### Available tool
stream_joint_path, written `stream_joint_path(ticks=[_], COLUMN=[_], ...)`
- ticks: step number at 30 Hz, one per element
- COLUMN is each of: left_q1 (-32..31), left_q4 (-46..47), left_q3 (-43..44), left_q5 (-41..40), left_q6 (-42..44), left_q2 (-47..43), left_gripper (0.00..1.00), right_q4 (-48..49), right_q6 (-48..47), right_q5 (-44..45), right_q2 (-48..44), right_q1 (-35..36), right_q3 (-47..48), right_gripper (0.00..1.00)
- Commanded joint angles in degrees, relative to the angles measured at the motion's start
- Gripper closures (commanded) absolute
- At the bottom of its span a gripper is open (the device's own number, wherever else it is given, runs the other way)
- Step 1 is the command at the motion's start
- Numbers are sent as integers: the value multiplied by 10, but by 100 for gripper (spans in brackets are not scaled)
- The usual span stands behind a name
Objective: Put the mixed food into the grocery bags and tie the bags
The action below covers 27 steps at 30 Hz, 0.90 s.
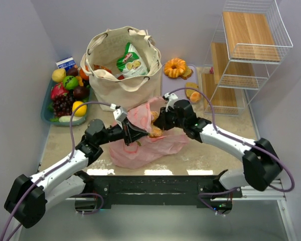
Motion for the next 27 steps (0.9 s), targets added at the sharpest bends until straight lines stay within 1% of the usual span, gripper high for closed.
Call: stream_joint_path(ticks=[1,3,5,6,8,10,11,13,14,18,20,23,27], left_q1=[5,7,8,8,10,11,13,15,16,22,23,24,25], left_q4=[102,112,113,113,112,98,91,63,56,6,2,-13,-26], left_q3=[-22,-32,-36,-40,-44,-45,-44,-37,-35,-20,-19,-16,-14], left_q5=[42,38,30,28,21,6,0,-15,-21,-48,-53,-60,-59], left_q6=[-35,-36,-36,-36,-37,-37,-35,-29,-27,-16,-15,-13,-9], left_q2=[4,6,11,14,16,16,15,10,7,-4,-10,-12,-17], left_gripper=[100,100,100,100,100,100,100,100,100,100,100,100,100], right_q4=[73,108,153,167,191,190,177,149,114,16,-30,-65,-105], right_q6=[-18,-13,-1,12,18,14,10,-10,-18,-38,-39,-38,-37], right_q5=[-119,-147,-171,-198,-212,-212,-205,-174,-161,-83,-50,-14,68], right_q2=[76,113,140,146,156,153,148,126,119,79,56,27,20], right_q1=[1,1,1,1,1,1,2,1,1,1,2,1,1], right_q3=[34,33,30,28,28,29,27,27,28,31,30,26,28], right_gripper=[98,98,95,93,74,57,35,23,19,16,16,16,13])
